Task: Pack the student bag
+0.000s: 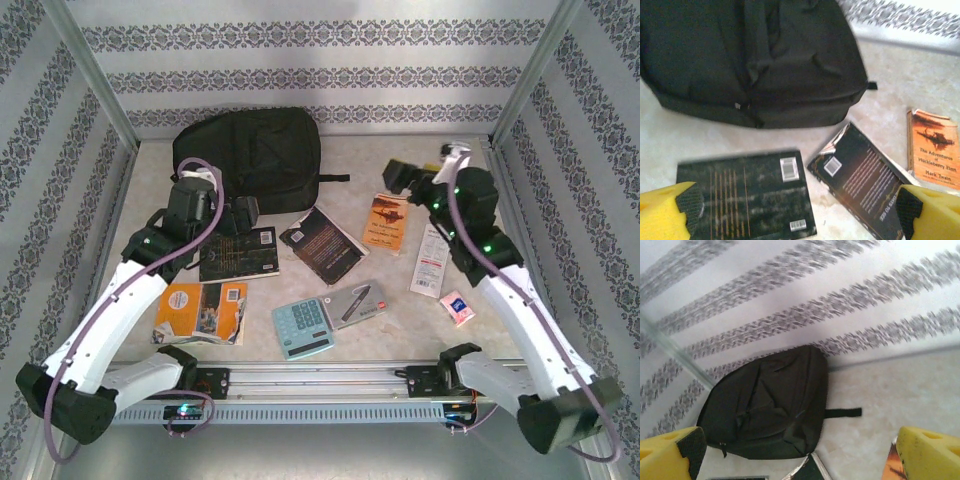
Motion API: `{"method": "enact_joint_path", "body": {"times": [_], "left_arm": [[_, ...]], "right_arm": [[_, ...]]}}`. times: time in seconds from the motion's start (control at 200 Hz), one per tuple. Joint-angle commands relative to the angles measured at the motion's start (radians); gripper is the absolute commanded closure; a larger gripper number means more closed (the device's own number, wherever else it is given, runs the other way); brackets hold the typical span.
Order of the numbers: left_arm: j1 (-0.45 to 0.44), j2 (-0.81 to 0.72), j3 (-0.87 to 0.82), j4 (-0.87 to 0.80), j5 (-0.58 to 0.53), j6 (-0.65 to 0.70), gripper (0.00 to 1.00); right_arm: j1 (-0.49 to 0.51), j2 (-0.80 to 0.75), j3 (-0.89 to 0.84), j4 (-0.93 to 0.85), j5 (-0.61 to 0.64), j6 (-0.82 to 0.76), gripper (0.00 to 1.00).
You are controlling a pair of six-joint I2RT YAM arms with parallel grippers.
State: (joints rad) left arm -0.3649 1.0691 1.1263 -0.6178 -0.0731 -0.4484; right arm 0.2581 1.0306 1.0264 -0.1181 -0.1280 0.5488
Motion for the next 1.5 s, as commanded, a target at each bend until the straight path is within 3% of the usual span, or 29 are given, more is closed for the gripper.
{"method": "enact_joint_path", "body": {"times": [0.0,0.18,0.28,0.375,0.485,0.555,0.704,0.899,1.079,1.194,1.334,1.494], "left_arm": [[0.088,0.034,0.009,-0.058,0.098,-0.162,0.00],[0.265,0.156,0.045,-0.058,0.059,-0.284,0.00],[0.342,0.207,0.047,0.003,-0.005,-0.357,0.01],[0.397,0.267,0.047,0.116,0.033,-0.406,0.05],[0.431,0.394,0.117,0.176,0.022,-0.372,0.07],[0.467,0.469,0.131,0.239,0.084,-0.368,0.08],[0.544,0.609,0.150,0.352,0.227,-0.421,0.19],[0.557,0.791,0.237,0.398,0.359,-0.445,0.38],[0.557,0.866,0.268,0.455,0.421,-0.441,0.49],[0.557,0.896,0.300,0.395,0.413,-0.417,0.70],[0.557,0.887,0.262,0.454,0.474,-0.469,1.00],[0.548,0.831,0.286,0.480,0.512,-0.551,1.00]], "right_arm": [[-0.054,0.107,0.037,-0.126,-0.324,0.259,0.02],[0.038,0.138,0.040,-0.262,-0.153,0.219,0.06],[0.054,0.133,-0.035,-0.161,-0.226,0.220,0.15],[0.067,0.148,-0.036,-0.171,-0.224,0.197,0.28],[0.071,0.160,-0.017,-0.211,-0.218,0.155,0.29],[0.069,0.149,0.001,-0.250,-0.174,0.124,0.30],[0.048,0.102,-0.002,-0.276,-0.138,0.092,0.31],[0.032,0.073,-0.017,-0.272,-0.141,0.091,0.35],[0.030,0.080,-0.033,-0.253,-0.158,0.090,0.48],[0.030,0.093,-0.027,-0.243,-0.179,0.095,0.54],[0.031,0.103,-0.007,-0.241,-0.174,0.095,0.63],[0.040,0.114,0.041,-0.274,-0.154,0.081,0.66]]}}
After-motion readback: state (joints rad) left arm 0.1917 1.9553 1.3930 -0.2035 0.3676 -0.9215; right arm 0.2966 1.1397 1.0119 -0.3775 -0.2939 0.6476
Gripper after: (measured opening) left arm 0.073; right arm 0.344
